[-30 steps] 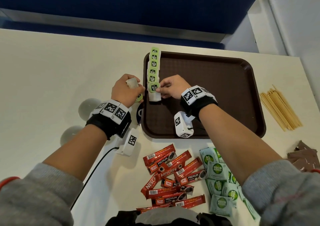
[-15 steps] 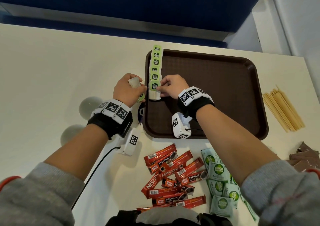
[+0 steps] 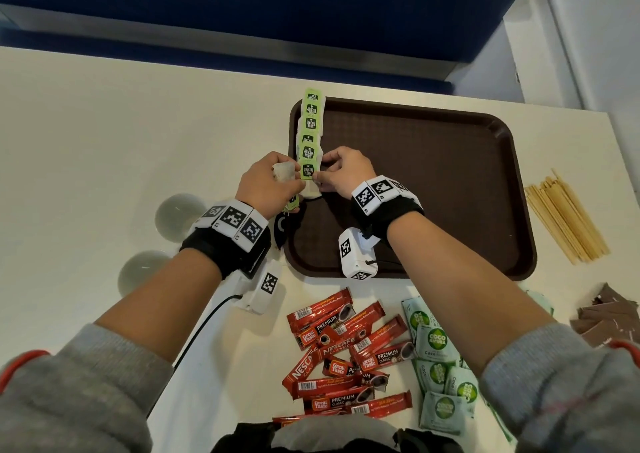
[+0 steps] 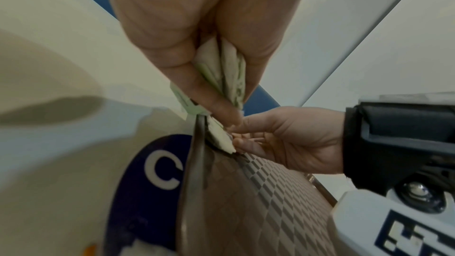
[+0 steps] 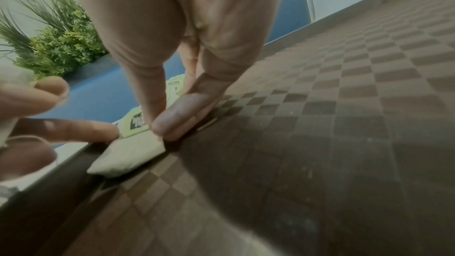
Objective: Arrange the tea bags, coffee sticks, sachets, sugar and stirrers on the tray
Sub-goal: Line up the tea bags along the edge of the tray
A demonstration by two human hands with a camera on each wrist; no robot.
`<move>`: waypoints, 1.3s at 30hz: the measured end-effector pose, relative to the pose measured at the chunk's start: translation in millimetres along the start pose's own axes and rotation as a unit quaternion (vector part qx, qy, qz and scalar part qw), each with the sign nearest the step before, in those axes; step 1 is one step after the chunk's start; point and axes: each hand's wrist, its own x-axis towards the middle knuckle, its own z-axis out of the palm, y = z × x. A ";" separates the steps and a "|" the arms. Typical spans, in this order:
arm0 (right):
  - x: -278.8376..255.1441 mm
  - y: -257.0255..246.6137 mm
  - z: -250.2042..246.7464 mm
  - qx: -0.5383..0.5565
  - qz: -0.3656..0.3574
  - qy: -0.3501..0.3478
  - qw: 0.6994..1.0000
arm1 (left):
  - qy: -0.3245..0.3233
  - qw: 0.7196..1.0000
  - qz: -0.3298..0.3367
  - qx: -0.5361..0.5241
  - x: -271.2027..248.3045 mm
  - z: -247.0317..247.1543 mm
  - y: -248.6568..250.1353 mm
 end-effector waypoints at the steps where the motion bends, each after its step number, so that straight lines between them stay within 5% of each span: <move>1: 0.3 0.4 0.2 -0.001 -0.002 -0.002 1.000 | 0.000 1.000 0.000 0.001 -0.1 0.2 0.3; 28: -0.2 4.2 1.1 0.010 -0.013 -0.021 1.000 | 0.005 1.000 0.010 -0.021 -1.9 0.8 1.7; 35: -3.9 0.6 -5.9 -0.007 -0.045 0.022 0.999 | 0.019 0.998 0.008 -0.055 -3.3 -1.7 2.4; 39: -12.7 -8.4 -8.6 0.013 -0.085 -0.040 0.995 | 0.012 0.998 0.004 -0.059 -6.6 -1.3 3.2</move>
